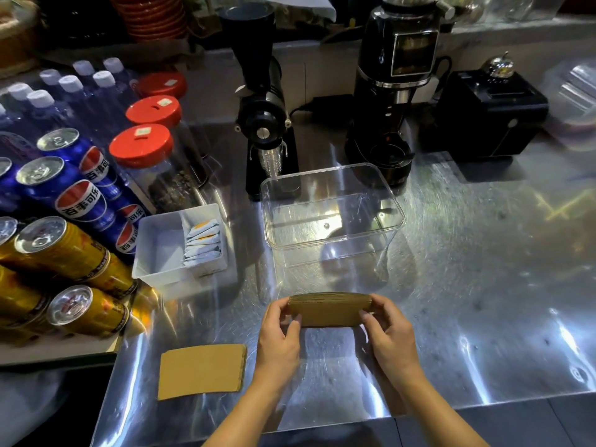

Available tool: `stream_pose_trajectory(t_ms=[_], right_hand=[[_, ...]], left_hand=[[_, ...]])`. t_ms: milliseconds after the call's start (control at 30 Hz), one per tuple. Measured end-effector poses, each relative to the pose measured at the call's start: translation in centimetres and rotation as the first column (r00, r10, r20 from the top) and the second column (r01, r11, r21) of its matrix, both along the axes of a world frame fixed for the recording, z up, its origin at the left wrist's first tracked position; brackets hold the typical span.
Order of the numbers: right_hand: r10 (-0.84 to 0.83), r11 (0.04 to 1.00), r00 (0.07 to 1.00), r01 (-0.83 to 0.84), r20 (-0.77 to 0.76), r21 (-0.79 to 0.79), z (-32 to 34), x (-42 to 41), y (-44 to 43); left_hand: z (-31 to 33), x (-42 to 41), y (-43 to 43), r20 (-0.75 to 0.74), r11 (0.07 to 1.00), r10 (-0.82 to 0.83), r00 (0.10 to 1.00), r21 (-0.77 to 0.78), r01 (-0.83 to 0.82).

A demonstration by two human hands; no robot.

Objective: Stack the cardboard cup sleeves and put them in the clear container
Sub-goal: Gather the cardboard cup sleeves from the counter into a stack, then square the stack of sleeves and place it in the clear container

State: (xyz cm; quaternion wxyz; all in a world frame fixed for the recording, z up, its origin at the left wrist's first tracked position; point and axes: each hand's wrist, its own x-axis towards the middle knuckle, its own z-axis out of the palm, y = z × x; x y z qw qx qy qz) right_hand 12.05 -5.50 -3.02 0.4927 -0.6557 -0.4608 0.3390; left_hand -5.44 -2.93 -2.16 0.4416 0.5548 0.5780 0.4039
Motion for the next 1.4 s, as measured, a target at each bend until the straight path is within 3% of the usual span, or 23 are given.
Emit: stream_pose_trajectory(t_ms=[167, 333, 433, 667, 833, 1067, 1267, 1400], right_hand=[[0.008, 0.999, 0.998, -0.005, -0.069, 0.044, 2.6, -1.1, 1.8], [0.152, 0.987, 0.985, -0.147, -0.082, 0.065, 4.9, -4.6, 3.5], [0.258, 0.966, 0.958, -0.257, -0.127, 0.024, 5.5, -7.2, 3.9], [0.264, 0.913, 0.896, -0.352, -0.358, -0.207, 4.5, -12.5, 3.1], [0.288, 0.854, 0.900, -0.396, -0.328, -0.338, 3.4, -14.9, 1.8], [0.298, 0.821, 0.912, -0.395, -0.281, -0.412, 2.6, -16.2, 1.3], [0.363, 0.779, 0.924, -0.371, -0.119, -0.506, 2.8, -16.3, 1.3], [0.392, 0.741, 0.916, -0.369, -0.083, -0.561, 3.4, -16.3, 2.1]], left_hand=[[2.3, -1.6, 1.2, 0.083, 0.994, 0.072, 0.994, 0.071, -0.078], [4.0, -5.7, 2.4, 0.122, 0.969, 0.227, 0.966, 0.070, -0.236], [4.8, -8.7, 2.3, 0.162, 0.951, 0.300, 0.940, 0.028, -0.309], [4.4, -15.0, 0.0, 0.174, 0.902, 0.404, 0.898, -0.240, -0.359], [3.1, -17.6, -1.5, 0.035, 0.845, 0.427, 0.904, -0.373, -0.384], [2.0, -18.3, -2.4, -0.068, 0.810, 0.425, 0.902, -0.416, -0.413], [2.1, -18.9, -2.1, -0.235, 0.814, 0.310, 0.921, -0.435, -0.385], [1.9, -19.1, -1.8, -0.165, 0.787, 0.235, 0.958, -0.546, -0.287]])
